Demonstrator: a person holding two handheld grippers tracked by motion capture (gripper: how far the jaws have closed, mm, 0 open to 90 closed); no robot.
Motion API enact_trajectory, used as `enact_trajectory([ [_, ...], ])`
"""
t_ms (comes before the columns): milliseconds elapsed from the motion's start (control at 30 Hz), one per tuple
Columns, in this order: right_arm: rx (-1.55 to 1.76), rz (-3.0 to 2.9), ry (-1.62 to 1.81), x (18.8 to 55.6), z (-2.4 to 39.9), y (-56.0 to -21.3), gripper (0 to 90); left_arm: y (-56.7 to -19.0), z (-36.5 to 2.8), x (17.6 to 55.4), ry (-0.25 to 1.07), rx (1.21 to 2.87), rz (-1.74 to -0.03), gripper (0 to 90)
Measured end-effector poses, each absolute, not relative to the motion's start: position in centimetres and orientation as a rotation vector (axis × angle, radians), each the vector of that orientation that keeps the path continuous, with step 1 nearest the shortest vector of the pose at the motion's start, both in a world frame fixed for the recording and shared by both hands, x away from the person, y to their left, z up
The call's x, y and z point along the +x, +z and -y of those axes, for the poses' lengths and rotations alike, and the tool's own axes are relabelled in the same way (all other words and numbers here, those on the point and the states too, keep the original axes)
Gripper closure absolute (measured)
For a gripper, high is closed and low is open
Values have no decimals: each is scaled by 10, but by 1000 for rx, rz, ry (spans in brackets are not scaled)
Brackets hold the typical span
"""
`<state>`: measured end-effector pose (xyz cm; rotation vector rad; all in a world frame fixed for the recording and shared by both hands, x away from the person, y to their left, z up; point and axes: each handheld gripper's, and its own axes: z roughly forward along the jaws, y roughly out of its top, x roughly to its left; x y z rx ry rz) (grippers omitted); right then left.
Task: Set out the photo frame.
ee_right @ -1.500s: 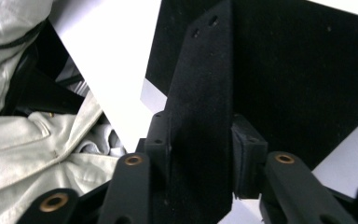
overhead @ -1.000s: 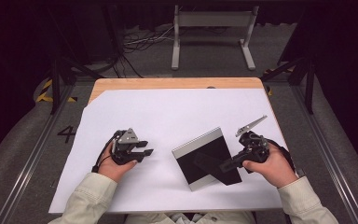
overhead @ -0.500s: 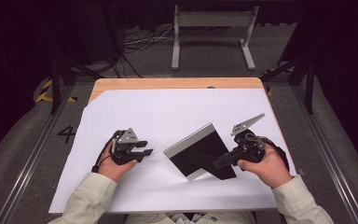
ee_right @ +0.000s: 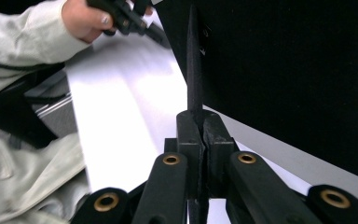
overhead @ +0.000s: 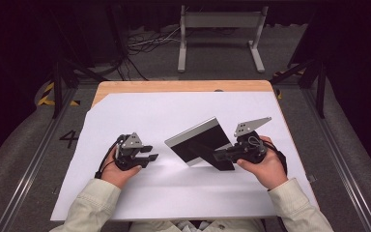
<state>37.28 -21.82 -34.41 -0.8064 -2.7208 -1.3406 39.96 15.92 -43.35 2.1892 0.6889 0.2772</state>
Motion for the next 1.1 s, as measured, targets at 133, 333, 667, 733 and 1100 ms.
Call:
enact_trajectory([
  [133, -809, 2742, -1410, 380, 216, -351, 877, -434, -159, 400, 280, 2189, -689, 585],
  [333, -848, 2761, -1471, 385, 214, -362, 877, -434, -159, 399, 283, 2191, -688, 589],
  [667, -743, 2808, -1486, 389, 223, -370, 874, -434, -158, 399, 291, 2196, -685, 596],
  [733, -705, 2821, -1482, 390, 227, -372, 872, -434, -158, 399, 291, 2196, -684, 596],
  [1100, -568, 2919, -1388, 391, 238, -383, 865, -434, -158, 399, 289, 2194, -686, 592],
])
